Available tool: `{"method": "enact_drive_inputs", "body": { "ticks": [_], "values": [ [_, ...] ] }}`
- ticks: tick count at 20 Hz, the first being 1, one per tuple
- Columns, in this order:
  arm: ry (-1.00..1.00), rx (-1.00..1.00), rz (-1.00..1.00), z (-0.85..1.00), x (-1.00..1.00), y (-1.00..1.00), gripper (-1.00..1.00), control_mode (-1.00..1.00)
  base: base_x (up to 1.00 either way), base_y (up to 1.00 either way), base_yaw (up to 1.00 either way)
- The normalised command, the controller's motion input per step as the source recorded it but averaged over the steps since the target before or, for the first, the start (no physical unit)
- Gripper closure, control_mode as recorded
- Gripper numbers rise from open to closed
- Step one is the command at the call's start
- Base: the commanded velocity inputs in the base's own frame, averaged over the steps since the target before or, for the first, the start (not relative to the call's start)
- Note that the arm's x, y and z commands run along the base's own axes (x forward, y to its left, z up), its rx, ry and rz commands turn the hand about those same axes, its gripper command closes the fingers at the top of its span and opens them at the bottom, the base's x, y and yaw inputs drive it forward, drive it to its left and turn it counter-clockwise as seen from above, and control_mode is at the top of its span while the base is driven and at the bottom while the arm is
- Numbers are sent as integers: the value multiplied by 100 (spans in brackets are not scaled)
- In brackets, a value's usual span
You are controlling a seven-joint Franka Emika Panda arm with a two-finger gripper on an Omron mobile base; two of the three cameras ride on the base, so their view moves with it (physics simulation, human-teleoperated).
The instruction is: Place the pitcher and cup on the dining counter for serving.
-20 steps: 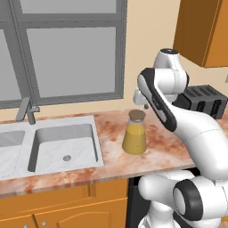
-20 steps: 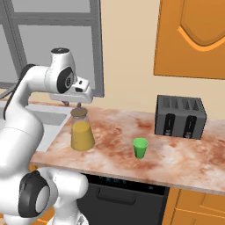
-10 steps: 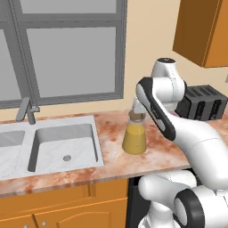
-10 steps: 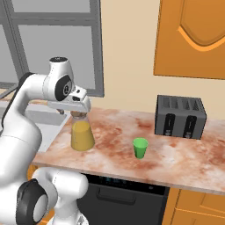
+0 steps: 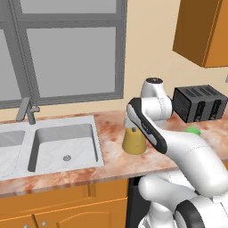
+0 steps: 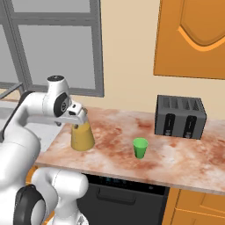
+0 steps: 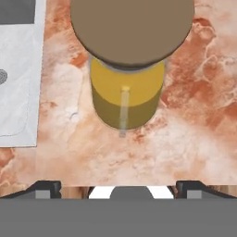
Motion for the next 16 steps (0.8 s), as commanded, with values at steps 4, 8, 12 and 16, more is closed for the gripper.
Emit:
{"method": "enact_drive_inputs", "body": {
  "ticks": [4,8,12,16],
  "values": [
    [0,-1,0,-39,21,13,-100,-100,0,0,0],
    [0,-2,0,-34,39,0,-100,-100,0,0,0],
    [0,-2,-3,-36,36,0,-100,-100,0,0,0],
    [0,0,-2,-26,29,0,-100,-100,0,0,0]
  ]
}}
